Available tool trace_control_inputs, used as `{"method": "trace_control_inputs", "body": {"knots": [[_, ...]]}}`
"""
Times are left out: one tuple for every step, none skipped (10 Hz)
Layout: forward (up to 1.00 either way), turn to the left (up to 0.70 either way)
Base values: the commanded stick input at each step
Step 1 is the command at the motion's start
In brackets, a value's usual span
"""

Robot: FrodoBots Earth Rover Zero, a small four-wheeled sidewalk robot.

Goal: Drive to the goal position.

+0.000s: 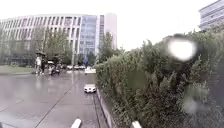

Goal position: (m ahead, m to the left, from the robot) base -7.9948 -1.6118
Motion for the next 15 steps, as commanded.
{"method": "trace_control_inputs", "body": {"knots": [[0.04,0.00],[0.05,0.00],[0.05,0.00],[0.05,0.00],[0.05,0.00],[0.05,0.00],[0.05,0.00],[0.05,0.00],[0.05,0.00],[0.05,0.00],[0.05,0.00],[0.05,0.00],[0.05,0.00],[0.05,0.00],[0.05,0.00]]}}
